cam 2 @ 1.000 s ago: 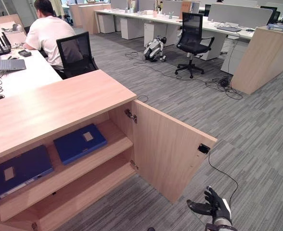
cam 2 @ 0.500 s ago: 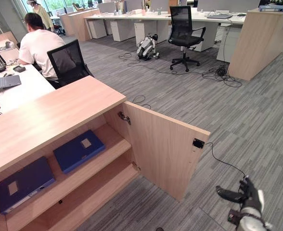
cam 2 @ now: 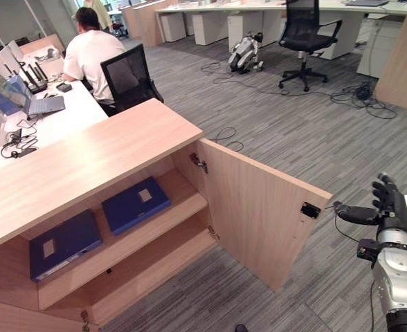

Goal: Put the empty folder in the office cabinet

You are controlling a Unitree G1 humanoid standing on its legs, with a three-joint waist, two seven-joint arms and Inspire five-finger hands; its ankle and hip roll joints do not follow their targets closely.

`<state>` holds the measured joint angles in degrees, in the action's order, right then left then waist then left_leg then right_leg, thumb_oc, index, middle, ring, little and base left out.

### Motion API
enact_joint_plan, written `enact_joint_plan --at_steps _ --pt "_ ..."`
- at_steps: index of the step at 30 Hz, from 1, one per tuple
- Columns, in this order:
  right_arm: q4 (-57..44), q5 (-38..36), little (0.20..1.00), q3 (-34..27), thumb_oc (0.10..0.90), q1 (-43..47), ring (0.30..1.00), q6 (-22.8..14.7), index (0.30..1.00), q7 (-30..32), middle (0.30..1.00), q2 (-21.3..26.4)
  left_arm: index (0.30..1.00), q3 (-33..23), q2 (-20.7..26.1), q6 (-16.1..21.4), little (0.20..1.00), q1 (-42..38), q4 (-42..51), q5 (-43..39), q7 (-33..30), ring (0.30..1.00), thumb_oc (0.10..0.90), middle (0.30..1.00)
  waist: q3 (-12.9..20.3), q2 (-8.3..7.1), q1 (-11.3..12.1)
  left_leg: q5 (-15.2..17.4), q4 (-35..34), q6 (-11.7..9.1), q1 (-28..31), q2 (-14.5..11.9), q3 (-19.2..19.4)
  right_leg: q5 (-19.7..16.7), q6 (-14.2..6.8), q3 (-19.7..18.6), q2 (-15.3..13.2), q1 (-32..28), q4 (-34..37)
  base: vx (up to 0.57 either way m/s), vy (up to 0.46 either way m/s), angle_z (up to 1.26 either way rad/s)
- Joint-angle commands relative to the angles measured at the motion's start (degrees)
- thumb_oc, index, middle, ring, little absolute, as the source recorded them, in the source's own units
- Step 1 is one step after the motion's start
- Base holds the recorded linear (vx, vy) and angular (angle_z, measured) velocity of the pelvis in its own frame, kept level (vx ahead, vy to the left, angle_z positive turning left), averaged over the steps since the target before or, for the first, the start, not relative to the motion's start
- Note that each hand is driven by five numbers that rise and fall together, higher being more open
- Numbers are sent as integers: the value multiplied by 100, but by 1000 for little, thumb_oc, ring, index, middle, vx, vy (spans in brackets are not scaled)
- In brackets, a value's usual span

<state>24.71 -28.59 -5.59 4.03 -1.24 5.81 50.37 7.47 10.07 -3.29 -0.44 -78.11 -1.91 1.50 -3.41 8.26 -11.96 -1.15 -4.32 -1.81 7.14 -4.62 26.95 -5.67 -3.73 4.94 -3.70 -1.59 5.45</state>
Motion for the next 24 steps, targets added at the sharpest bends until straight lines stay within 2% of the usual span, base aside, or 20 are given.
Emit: enact_joint_plan --at_steps 1,2,3,5,6,8,10,13,18,19,20,21,22,23,24 --pt "-1075 -471 900 853 800 885 900 -342 900 -1008 900 355 900 23 545 19 900 -156 -337 185 -13 900 800 900 77 -622 237 719 551 -161 157 38 -537 802 -134 105 138 -59 -298 -21 -44 6" --pt "-1242 -561 900 1126 800 968 900 -353 900 -1239 900 382 900 23 557 20 900 -152 -330 199 28 900 800 900 82 -642 258 710 553 -167 149 30 -541 803 -127 108 149 -55 -295 -11 -18 -6" --pt "-1241 -561 900 1127 800 968 900 -354 900 -1239 900 382 900 22 557 20 900 -152 -330 199 28 900 800 900 82 -642 257 710 553 -167 149 30 -541 803 -127 108 149 -55 -295 -21 -30 -14" --pt "-1862 -1048 900 1942 800 1350 900 -309 900 -1854 900 543 900 128 434 112 900 23 -67 191 61 900 800 900 73 -718 381 683 584 -178 86 10 -585 829 -111 152 170 -40 -277 -36 -27 -9" --pt "-1861 -1049 900 1948 800 1355 900 -309 900 -1853 900 544 900 125 433 112 900 24 -66 191 60 900 800 900 73 -716 376 683 585 -178 84 10 -587 829 -111 155 169 -40 -277 -30 -11 -5" --pt "-2528 -920 900 2670 800 1534 900 -367 900 -2275 900 718 900 164 369 131 900 35 0 204 97 900 800 900 44 -758 417 677 591 -182 49 3 -603 836 -106 174 172 -25 -282 -38 -2 3" --pt "-2691 -890 900 2894 800 1581 900 -356 900 -2427 900 706 900 151 376 143 900 45 32 213 115 900 800 900 37 -767 437 680 599 -178 37 -1 -619 834 -104 185 168 -21 -290 -29 1 10" --pt "-3317 -819 900 3690 800 1895 900 -270 900 -2829 900 507 900 172 428 229 900 109 100 326 137 900 800 900 33 -823 550 714 652 -156 -7 -17 -689 809 -91 238 151 -14 -306 -24 2 11" --pt "-3449 -869 900 4362 800 2324 900 -259 900 -2853 900 -389 900 236 505 303 900 225 212 414 94 900 800 900 -5 -908 752 743 744 -131 -100 -48 -789 776 -78 305 139 5 -301 -21 1 10" --pt "-3356 -926 900 4383 800 2330 900 -250 900 -2810 900 -662 900 247 515 316 900 234 247 417 81 900 800 900 -16 -921 801 745 761 -126 -118 -52 -810 769 -76 313 140 14 -304 -25 -4 8" --pt "-3124 -1094 900 4435 800 2311 900 -182 900 -2755 900 -1223 900 276 504 343 900 280 272 381 71 900 800 900 -44 -943 888 740 775 -117 -148 -51 -859 752 -67 331 142 20 -299 -23 -9 15" --pt "-2979 -1112 900 4462 800 2294 900 -186 900 -2736 900 -1476 900 286 490 336 900 307 296 366 64 900 800 900 -54 -957 927 736 784 -114 -170 -50 -884 754 -65 339 143 23 -299 -21 -9 19" --pt "-2975 -1111 900 4462 800 2297 900 -188 900 -2737 900 -1481 900 284 493 336 900 306 296 366 64 900 800 900 -39 -964 926 721 776 -114 -188 -45 -881 748 -63 337 139 45 -298 -21 -41 24" --pt "-2746 -951 900 4665 800 2379 900 -140 900 -2696 900 -2066 900 318 492 336 900 351 351 353 35 900 800 900 -91 -1011 1094 712 828 -108 -289 -55 -995 750 -58 418 140 63 -304 -20 -51 24" --pt "-2633 -958 900 4717 800 2369 900 -121 900 -2710 900 -2231 900 317 502 358 900 352 389 286 31 900 800 900 -129 -1024 1157 719 861 -108 -314 -61 -1046 758 -56 449 142 48 -311 -21 -69 29"
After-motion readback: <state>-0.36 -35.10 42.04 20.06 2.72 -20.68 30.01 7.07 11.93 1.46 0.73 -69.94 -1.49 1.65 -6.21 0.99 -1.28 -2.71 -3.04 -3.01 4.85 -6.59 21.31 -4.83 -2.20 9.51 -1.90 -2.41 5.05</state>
